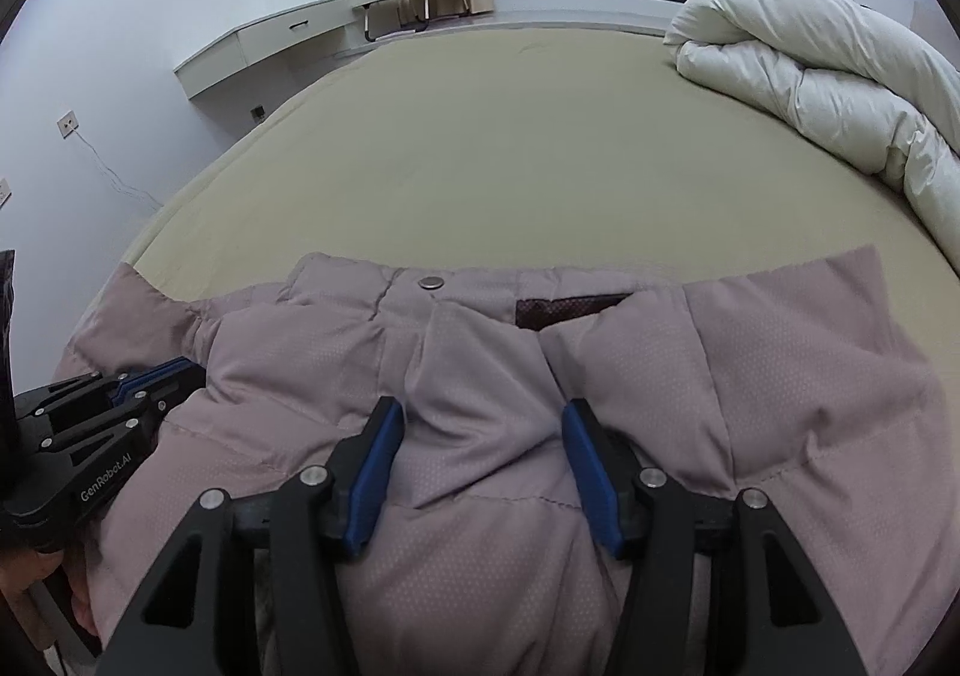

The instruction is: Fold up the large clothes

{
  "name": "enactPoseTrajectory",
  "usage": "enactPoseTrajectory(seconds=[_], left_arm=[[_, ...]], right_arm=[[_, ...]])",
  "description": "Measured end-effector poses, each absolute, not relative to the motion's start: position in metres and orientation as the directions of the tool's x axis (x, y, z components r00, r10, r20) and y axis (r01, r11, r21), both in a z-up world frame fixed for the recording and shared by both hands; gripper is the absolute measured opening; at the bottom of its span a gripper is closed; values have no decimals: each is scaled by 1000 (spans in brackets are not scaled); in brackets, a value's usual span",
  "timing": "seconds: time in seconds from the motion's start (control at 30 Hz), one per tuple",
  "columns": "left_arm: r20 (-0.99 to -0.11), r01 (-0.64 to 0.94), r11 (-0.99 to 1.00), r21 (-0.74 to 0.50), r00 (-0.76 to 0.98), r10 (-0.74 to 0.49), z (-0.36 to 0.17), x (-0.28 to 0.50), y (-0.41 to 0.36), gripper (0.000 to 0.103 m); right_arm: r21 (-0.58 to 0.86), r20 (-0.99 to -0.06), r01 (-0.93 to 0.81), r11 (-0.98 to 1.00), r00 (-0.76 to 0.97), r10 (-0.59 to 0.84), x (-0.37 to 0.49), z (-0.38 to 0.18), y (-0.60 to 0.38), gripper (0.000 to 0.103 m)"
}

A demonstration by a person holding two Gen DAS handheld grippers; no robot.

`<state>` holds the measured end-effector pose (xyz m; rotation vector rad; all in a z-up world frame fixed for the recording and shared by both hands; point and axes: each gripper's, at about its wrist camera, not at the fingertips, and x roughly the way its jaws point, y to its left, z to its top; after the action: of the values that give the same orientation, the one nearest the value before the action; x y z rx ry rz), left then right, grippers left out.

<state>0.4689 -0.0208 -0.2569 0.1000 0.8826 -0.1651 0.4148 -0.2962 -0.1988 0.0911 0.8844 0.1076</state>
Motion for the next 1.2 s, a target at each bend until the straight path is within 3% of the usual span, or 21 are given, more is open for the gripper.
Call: enactPoseTrajectory(seconds=[0.07, 0.13, 0.17, 0.27, 0.33, 0.4, 0.5, 0.8, 1.0, 1.03, 1.13, 1.2], left_arm=[[-739, 152, 987, 44, 670, -70, -238, 450, -8, 8], [-705, 94, 993, 76, 710, -13, -228, 436, 8, 8], [-701, 69, 994, 90, 713, 14, -228, 433, 17, 8], [-756, 34, 998, 60, 654, 24, -249, 445, 39, 8], [-765, 19, 1000, 18, 644, 2, -257, 448, 46, 8], [-766, 21, 1000, 16, 643, -1, -260, 451, 43, 8], [-761, 26, 998, 65, 648, 32, -268, 454, 35, 7], [-746, 19, 1000, 9, 666, -6, -281, 460, 40, 7], [-779, 43, 997, -63, 623, -76, -257, 444, 58, 8], [-755, 63, 992, -106, 645, -121, -243, 431, 59, 8], [-690, 143, 987, -79, 706, -158, -213, 389, 38, 8], [-700, 209, 976, -62, 688, -192, -215, 373, 15, 8]], right_arm=[[128, -730, -61, 990, 670, 135, 396, -170, -307, 60], [70, -655, -23, 997, 753, 63, 369, -141, -325, 76], [40, -640, 10, 999, 768, 18, 362, -137, -336, 78], [0, -722, 119, 993, 687, -82, 369, -160, -371, 78], [71, -801, 174, 982, 597, -48, 376, -200, -399, 79], [157, -774, 189, 969, 633, 2, 370, -213, -412, 81], [140, -771, 192, 971, 636, -15, 376, -221, -408, 82], [224, -743, 190, 956, 668, 42, 378, -234, -419, 83], [97, -774, 222, 970, 630, -67, 368, -202, -399, 79], [107, -748, 194, 975, 662, -50, 358, -187, -392, 77], [123, -668, 88, 989, 744, 17, 326, -147, -359, 77], [125, -652, 14, 992, 754, 72, 313, -136, -329, 83]])
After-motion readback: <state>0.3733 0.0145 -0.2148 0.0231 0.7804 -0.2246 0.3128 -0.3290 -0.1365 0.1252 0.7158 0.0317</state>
